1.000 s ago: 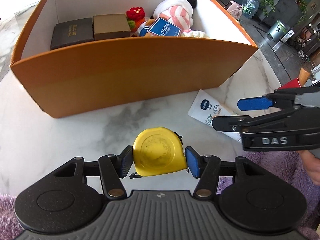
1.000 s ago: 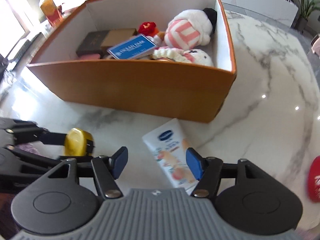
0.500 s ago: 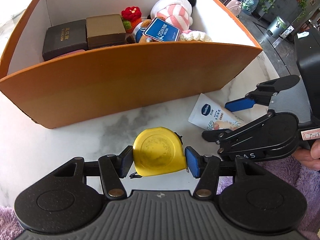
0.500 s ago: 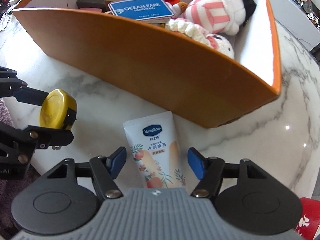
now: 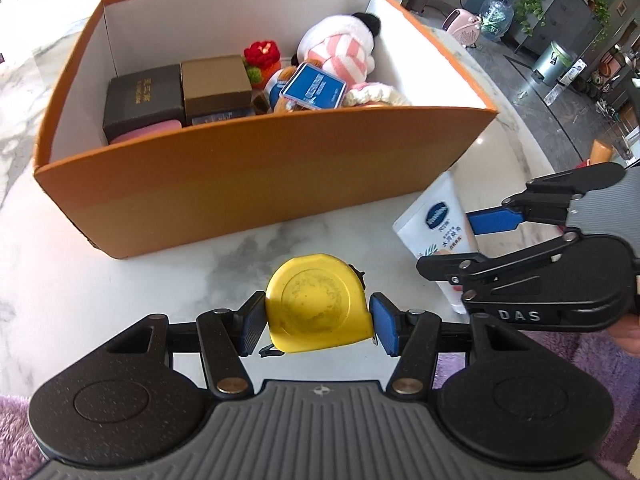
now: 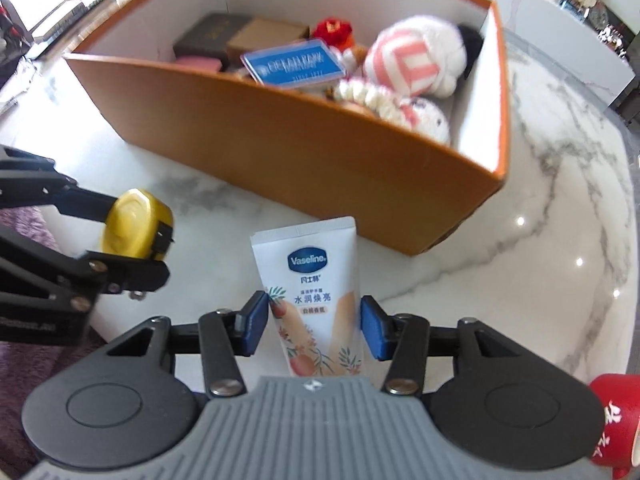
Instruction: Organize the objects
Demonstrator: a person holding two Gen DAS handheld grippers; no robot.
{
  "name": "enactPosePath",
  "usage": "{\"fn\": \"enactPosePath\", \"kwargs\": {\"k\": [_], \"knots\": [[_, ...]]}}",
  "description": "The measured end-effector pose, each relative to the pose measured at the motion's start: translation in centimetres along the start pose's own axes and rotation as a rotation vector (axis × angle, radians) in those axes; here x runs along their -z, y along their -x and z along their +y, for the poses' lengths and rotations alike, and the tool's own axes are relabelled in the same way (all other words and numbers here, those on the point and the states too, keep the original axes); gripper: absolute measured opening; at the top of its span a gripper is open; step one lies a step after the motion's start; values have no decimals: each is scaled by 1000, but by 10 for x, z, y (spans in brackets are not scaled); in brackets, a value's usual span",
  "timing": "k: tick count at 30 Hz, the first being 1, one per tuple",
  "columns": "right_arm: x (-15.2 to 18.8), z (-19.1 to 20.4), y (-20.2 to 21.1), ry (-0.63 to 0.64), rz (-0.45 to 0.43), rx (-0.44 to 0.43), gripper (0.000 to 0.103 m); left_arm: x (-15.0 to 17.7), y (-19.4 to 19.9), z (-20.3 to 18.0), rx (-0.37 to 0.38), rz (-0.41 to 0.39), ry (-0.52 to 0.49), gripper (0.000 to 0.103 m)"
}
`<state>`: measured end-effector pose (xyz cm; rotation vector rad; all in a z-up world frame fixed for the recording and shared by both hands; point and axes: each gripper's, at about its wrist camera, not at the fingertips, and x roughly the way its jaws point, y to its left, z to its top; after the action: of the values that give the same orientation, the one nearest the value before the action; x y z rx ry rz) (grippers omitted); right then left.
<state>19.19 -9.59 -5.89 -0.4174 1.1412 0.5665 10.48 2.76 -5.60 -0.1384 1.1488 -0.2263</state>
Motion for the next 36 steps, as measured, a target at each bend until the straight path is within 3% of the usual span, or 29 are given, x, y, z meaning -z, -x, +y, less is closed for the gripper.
{"fn": "enactPosePath", "kwargs": {"k": [3,5,7,13,21,25,29,36], "knots": [[4,3,20,-14,-49,-4,48,1,9,-4,-3,-21,-7,65],[8,5,31,-24,-81,8,19,2,16,-7,-6,-36,-12,65],[7,8,40,-58,-89,-32,18,3,21,-10,-7,-48,-15,65],[23,27,39,-75,-95,-34,18,9,34,-13,-20,-73,-22,65],[16,34,75,-84,-202,-57,17,-2,64,-11,18,-114,-36,65],[-2,32,108,-74,-286,-86,17,-21,84,-8,29,-154,-56,65],[-28,29,131,-46,-361,-78,17,-47,95,0,-9,-194,-86,65],[-92,16,113,-34,-441,-69,17,-102,78,28,-83,-216,-129,65]]}}
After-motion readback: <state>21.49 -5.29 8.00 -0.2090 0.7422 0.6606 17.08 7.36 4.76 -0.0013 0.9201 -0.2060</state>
